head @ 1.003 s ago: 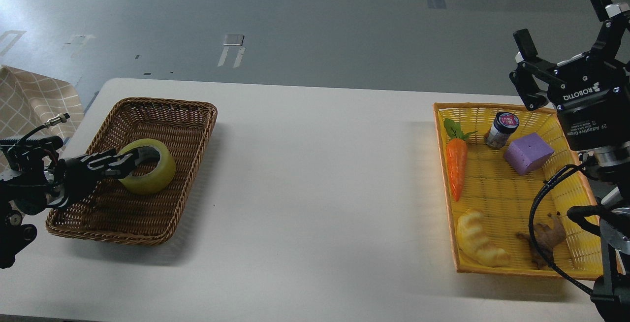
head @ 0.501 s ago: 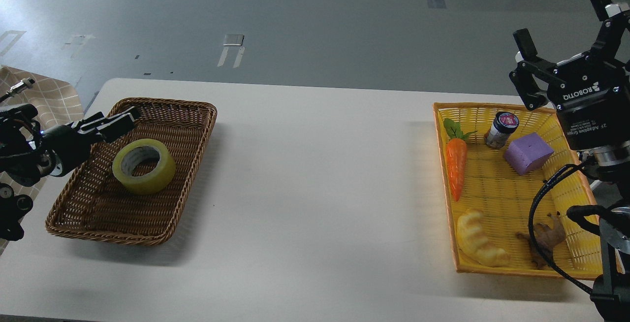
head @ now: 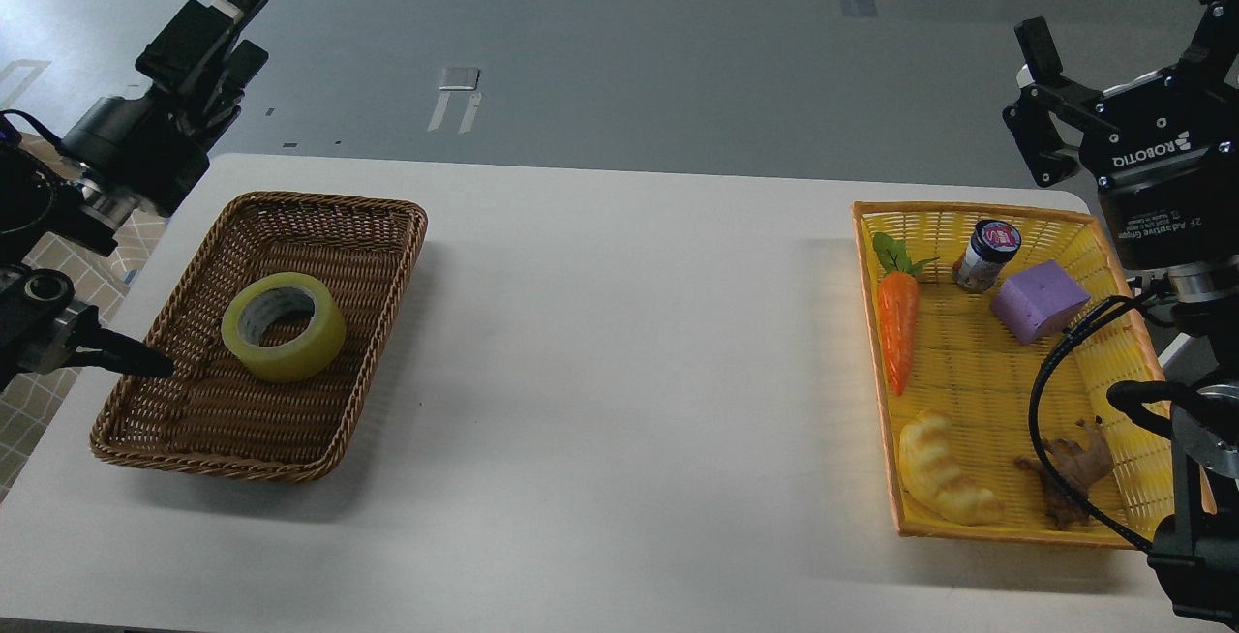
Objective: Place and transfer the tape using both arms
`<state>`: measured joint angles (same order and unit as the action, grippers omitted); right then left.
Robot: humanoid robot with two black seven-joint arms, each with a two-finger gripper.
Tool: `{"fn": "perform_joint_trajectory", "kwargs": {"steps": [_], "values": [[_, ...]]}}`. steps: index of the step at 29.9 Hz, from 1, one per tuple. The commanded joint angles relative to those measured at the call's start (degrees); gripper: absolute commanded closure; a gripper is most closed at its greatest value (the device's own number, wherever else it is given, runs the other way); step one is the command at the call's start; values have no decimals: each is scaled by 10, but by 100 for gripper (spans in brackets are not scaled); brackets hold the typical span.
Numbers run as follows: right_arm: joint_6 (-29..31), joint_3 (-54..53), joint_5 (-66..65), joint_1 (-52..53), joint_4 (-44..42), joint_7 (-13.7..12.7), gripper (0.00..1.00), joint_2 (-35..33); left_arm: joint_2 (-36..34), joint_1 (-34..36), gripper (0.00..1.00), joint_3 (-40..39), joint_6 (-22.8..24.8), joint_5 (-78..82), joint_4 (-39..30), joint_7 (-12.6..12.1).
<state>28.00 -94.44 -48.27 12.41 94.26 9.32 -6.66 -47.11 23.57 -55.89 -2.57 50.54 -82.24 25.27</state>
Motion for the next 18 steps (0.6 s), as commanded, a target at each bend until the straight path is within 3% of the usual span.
{"fn": "perform_joint_trajectory", "kwargs": {"steps": [1, 4, 8, 11, 18], "values": [[0, 1, -1, 8, 0, -7, 0, 3, 60, 31, 2, -27, 33, -25, -34, -5], [0, 7, -2, 15, -4, -18, 0, 2, 105, 39, 2, -45, 81, -53, -48, -29], [0, 16, -17, 61, -8, -59, 0, 3, 202, 44, 2, -95, 127, -101, -50, -121], [0, 18, -15, 74, -18, -83, 0, 8, 261, 44, 2, -123, 128, -115, -49, -149], [-1, 22, -14, 89, -26, -92, 0, 60, 349, 41, 2, -126, 126, -116, -44, -159]]}}
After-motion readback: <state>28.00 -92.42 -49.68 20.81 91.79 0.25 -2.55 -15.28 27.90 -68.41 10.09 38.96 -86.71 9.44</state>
